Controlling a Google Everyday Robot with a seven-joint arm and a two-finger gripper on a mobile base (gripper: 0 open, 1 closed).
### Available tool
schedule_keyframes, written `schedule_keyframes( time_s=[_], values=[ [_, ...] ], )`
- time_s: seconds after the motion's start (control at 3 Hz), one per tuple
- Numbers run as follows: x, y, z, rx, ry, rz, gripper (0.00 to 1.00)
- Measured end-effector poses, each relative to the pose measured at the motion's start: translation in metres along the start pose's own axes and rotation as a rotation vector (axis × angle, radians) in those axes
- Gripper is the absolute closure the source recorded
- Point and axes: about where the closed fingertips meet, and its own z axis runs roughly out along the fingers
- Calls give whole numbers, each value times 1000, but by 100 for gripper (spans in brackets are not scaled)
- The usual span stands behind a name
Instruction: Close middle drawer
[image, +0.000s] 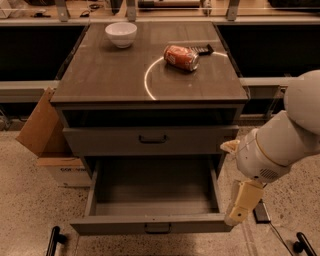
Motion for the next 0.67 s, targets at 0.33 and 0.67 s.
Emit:
schedule_keyframes(
  time_s=[0.33, 0.67],
  values=[
    [13, 9, 36, -34, 12, 95, 0],
    [28, 27, 92, -102, 5, 248, 0]
  ],
)
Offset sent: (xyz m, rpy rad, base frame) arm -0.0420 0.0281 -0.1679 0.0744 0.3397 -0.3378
